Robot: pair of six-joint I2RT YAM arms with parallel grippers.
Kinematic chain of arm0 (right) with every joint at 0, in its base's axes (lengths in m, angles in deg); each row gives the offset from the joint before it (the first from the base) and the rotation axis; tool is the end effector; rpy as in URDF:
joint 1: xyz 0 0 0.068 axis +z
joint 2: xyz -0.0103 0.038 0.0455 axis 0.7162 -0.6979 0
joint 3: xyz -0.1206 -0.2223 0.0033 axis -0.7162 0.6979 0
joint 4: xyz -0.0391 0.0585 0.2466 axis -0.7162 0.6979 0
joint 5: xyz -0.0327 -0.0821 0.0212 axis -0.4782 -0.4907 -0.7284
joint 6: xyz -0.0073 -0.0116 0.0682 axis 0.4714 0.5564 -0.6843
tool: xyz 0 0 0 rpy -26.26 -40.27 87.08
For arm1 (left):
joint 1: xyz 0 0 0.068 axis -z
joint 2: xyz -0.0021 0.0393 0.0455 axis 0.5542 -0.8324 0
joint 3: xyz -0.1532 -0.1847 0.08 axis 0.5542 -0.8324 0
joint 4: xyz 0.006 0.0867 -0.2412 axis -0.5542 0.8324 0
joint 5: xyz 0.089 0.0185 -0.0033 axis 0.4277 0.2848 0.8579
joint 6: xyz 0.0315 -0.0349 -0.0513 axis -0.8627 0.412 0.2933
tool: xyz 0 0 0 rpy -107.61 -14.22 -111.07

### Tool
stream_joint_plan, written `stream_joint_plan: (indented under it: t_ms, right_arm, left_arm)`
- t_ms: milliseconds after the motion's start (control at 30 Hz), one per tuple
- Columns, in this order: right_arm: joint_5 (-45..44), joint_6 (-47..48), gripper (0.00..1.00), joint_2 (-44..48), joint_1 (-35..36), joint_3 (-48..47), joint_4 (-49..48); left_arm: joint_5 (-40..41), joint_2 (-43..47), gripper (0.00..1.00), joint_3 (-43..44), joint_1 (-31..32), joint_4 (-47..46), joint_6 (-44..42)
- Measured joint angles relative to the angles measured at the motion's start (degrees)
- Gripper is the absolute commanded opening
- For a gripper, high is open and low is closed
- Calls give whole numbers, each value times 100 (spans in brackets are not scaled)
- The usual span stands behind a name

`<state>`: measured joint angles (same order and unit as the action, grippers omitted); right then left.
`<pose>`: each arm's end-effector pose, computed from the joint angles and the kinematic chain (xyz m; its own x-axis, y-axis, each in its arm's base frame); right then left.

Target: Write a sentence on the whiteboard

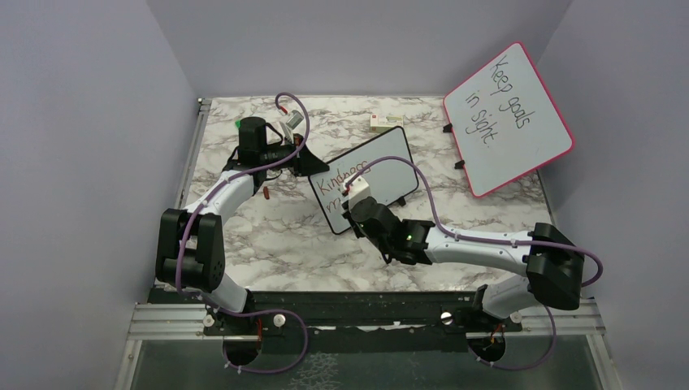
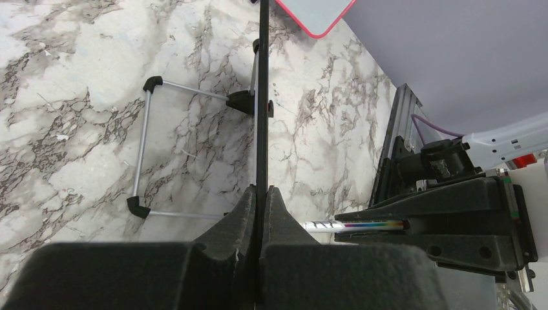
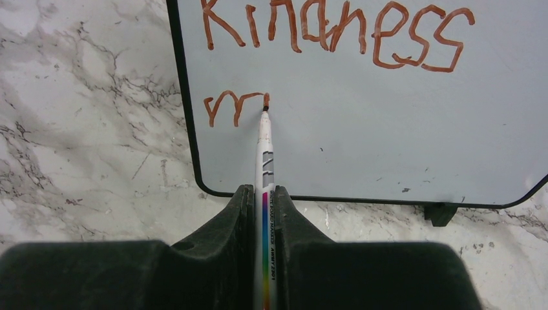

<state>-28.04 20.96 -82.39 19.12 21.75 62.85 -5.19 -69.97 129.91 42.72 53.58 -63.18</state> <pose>0.1675 0.2886 0.2191 -0.3065 -0.3253 -0.8945 -0.5452 0.8304 -0.1152 0.3325 -0.1029 0.2396 -0.6253 -0.0342 -0.7797 0.7175 0.3677 -0.5916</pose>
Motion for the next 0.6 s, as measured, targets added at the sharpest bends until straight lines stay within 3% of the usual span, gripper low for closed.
stream_joint_plan:
  t_ms: [600]
  right_arm:
    - [76,-94,1,2,0,22,197]
  left_arm:
    - [0,0,0,0,0,2,0]
